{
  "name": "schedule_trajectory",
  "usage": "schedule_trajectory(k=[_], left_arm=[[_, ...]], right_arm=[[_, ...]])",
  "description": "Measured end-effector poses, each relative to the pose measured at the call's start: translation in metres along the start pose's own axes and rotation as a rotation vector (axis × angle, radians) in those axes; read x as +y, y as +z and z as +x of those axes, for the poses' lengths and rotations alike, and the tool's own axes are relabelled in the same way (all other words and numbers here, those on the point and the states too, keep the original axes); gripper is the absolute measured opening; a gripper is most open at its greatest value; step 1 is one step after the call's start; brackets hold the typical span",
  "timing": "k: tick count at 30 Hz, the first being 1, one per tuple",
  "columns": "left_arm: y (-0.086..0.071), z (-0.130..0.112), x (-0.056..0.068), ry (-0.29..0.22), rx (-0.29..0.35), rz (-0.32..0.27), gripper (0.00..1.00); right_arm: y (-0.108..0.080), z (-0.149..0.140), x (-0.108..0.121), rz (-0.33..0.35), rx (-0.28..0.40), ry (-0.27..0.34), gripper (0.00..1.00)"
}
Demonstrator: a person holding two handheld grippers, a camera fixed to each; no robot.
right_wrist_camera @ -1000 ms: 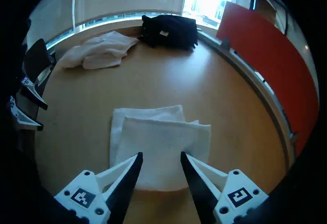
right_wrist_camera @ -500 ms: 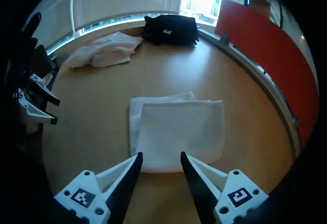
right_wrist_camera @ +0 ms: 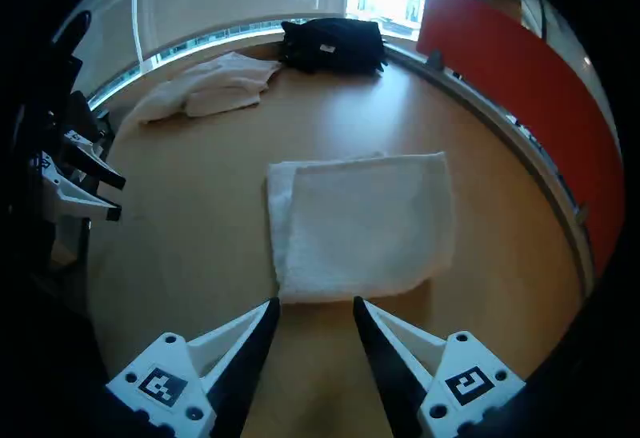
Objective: Fold towel
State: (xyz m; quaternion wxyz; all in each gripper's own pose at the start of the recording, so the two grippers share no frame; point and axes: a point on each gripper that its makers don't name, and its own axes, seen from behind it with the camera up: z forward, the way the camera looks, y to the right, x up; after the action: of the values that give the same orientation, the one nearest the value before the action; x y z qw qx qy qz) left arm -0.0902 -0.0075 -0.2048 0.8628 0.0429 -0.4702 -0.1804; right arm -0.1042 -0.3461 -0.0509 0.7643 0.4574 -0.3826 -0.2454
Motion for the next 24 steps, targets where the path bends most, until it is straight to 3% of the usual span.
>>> schedule_trajectory(k=[17,24], left_arm=[[-0.002,-0.001,-0.002,-0.006,0.007,0.002,0.94],[-0.004,-0.002,-0.004,-0.010,0.008,0.001,0.94]], right_arm=[[0.016,0.005,-0.026,-0.003,0.009,0.023,0.71],[0.018,0.003,-0.023,-0.037,0.006,0.035,0.71]])
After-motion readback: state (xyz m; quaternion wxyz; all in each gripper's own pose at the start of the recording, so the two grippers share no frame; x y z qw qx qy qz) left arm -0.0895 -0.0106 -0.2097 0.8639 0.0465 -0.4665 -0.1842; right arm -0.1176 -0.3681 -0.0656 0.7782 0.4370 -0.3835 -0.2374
